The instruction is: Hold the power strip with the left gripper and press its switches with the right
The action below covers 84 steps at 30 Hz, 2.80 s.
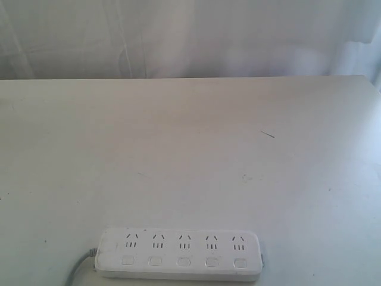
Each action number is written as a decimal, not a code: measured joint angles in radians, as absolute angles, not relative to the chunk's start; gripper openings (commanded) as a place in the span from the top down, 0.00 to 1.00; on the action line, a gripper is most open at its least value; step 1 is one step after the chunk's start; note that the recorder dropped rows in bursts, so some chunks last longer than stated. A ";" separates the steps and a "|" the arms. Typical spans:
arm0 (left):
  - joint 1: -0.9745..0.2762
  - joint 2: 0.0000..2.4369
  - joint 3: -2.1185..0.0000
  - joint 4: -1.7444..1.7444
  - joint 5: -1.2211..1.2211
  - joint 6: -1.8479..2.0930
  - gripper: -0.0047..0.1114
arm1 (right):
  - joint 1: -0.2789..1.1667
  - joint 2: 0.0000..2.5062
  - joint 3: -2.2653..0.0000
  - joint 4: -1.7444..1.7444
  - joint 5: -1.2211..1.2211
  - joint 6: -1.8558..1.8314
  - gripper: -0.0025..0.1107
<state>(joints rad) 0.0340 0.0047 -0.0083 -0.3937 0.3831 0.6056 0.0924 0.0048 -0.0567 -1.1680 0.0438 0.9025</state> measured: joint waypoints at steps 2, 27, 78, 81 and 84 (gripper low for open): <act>0.034 0.005 -0.008 -0.394 0.383 0.606 0.96 | 0.092 0.005 -0.076 -0.896 0.000 0.638 0.98; 0.034 0.005 -0.008 -0.394 0.384 0.606 0.96 | -0.083 0.005 -0.005 -0.131 0.349 0.151 0.98; 0.070 0.005 -0.008 -0.392 0.384 0.606 0.96 | -0.059 0.005 -0.005 -0.127 0.358 0.191 0.98; 0.070 0.005 -0.008 -0.392 0.384 0.606 0.96 | -0.059 0.005 -0.005 -0.127 0.358 0.191 0.98; 0.070 0.005 -0.008 -0.392 0.384 0.606 0.96 | -0.059 0.005 -0.005 -0.127 0.358 0.191 0.98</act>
